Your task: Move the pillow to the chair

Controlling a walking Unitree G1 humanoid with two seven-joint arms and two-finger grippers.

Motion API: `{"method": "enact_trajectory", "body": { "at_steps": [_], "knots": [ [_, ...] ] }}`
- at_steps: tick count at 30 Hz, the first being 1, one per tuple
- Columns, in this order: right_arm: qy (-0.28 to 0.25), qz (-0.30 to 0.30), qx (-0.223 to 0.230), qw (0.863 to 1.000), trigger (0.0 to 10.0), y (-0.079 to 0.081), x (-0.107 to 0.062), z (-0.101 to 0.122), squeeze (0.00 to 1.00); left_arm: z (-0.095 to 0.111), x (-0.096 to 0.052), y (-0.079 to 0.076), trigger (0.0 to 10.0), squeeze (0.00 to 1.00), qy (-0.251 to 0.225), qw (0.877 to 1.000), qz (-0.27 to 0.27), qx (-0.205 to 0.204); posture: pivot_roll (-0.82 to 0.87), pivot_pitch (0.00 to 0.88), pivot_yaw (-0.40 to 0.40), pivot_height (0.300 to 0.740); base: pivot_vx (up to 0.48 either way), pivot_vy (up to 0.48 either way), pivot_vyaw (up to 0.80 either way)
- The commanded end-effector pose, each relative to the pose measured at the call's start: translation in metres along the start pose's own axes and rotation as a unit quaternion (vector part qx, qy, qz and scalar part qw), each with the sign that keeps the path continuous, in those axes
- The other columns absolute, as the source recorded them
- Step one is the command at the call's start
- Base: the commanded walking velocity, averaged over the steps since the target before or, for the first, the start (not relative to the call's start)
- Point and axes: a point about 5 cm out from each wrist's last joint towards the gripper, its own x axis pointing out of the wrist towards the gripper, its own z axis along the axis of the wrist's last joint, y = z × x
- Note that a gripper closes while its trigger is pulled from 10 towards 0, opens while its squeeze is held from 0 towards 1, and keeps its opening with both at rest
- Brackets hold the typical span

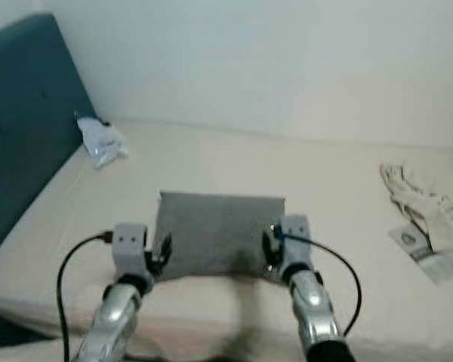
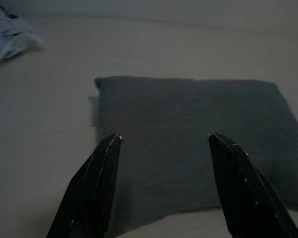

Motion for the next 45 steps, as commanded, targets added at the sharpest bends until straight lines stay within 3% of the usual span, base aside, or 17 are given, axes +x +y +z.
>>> {"method": "enact_trajectory", "body": {
  "at_steps": [1, 23, 27, 34, 45],
  "knots": [
    [0.013, 0.003, 0.002, 1.0, 10.0, 0.0027, -0.0013, -0.0056, 0.0, -0.0056, -0.0042, 0.0016, 10.0, 0.0, 0.01, 1.0, 0.003, 0.001, -0.01, 0.052, -0.033, 0.74, 0.0, 0.0, 0.0],
    [0.008, -0.005, 0.003, 1.0, 10.0, 0.0004, 0.0005, -0.003, 0.0, -0.0059, -0.0026, 0.0019, 10.0, 0.0, 0.007, 1.0, 0.006, 0.01, -0.01, 0.051, -0.028, 0.74, 0.0, 0.0, 0.0],
    [0.007, -0.006, 0.002, 1.0, 10.0, -0.0006, 0.001, -0.0023, 0.0, -0.0048, -0.002, 0.0006, 10.0, 0.0, 0.003, 1.0, -0.001, 0.028, -0.01, 0.051, -0.028, 0.74, 0.0, -0.24, 0.0],
    [0.008, -0.008, 0.001, 1.0, 10.0, -0.0014, 0.0005, -0.0025, 0.0, -0.0082, -0.0023, 0.002, 10.0, 0.0, 0.015, 1.0, 0.012, 0.005, -0.01, 0.053, -0.026, 0.74, 0.0, -0.27, 0.0],
    [0.001, -0.029, 0.0, 1.0, 10.0, -0.0057, 0.0042, 0.0032, 0.0, -0.0078, -0.0004, 0.0062, 10.0, 0.0, 0.018, 1.0, 0.021, 0.012, -0.01, 0.055, -0.022, 0.74, 0.0, 0.0, 0.0]
  ]
}}
